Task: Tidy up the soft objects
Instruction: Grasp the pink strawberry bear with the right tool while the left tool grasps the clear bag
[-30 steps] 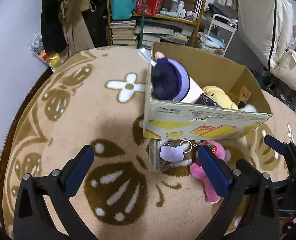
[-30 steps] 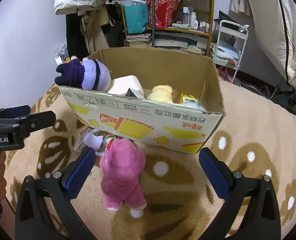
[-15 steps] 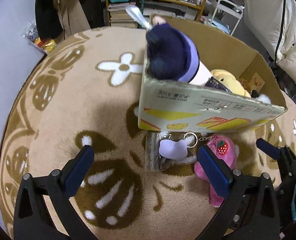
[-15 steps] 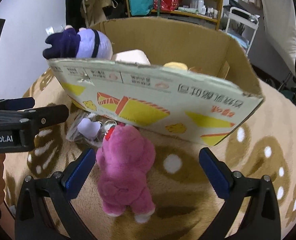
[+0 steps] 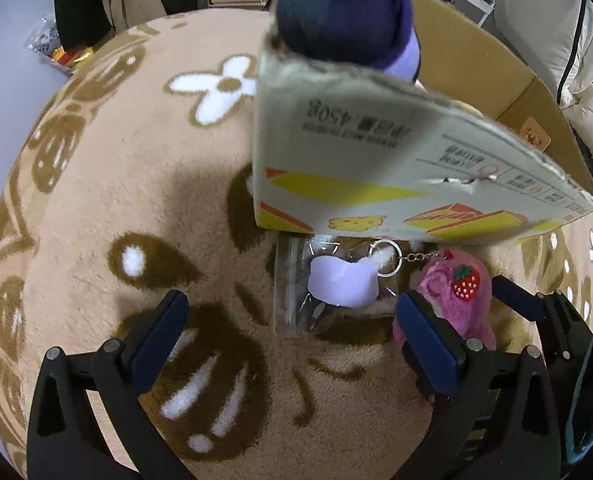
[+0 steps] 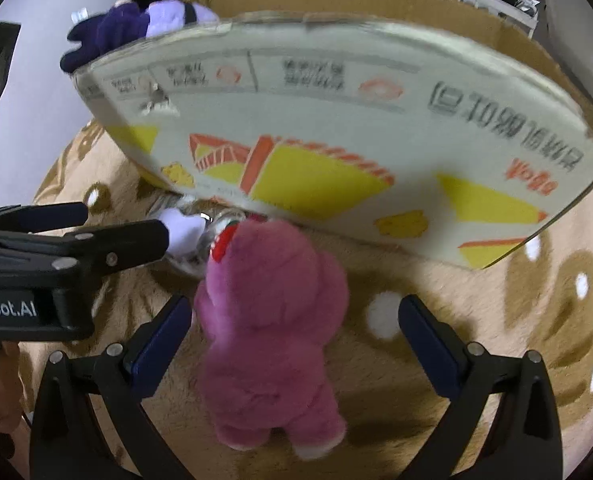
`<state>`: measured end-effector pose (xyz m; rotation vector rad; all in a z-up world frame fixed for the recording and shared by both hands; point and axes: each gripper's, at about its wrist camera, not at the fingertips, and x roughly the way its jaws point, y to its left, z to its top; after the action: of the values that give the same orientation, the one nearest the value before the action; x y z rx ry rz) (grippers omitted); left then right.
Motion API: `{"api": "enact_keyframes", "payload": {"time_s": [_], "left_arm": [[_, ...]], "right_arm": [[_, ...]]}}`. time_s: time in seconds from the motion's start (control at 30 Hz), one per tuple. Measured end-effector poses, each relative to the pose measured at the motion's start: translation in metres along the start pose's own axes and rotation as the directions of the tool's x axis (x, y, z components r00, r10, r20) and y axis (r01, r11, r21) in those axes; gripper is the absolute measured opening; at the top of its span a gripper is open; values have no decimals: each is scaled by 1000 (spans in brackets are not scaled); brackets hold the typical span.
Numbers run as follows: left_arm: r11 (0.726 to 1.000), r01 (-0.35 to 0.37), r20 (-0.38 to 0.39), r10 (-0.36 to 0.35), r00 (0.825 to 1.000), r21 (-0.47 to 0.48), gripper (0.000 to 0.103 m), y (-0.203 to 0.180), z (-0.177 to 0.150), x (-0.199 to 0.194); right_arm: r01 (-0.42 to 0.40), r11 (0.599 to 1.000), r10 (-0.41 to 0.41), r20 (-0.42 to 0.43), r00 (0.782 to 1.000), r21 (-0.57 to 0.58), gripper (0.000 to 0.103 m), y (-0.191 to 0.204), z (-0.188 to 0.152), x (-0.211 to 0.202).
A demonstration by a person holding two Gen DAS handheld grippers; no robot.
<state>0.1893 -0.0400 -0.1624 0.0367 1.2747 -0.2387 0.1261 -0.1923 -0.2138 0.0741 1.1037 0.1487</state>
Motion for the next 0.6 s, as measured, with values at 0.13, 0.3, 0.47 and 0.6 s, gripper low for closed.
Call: {"api": "enact_keyframes", "payload": {"time_s": [0.13,0.3,0.47,0.6], "left_arm": [[1000,15,3,-15,1000,-6,102,2,6,7],[999,43,-18,-43,999,2,102,-1,12,18],[999,39,-32,-39,999,9,102,-3,18,28],[999,45,-34,-44,998,8,102,-5,17,31]], "right_arm": [[-5,1000,5,-2,1000,-29,76,6,-1,0],[-7,998,8,4,1000,-67,67,13,-3,-1],[-23,999,23,-7,1000,-40,67,9,-2,1],[35,999,-34,6,999,-42,67,3,-4,-5]]}}
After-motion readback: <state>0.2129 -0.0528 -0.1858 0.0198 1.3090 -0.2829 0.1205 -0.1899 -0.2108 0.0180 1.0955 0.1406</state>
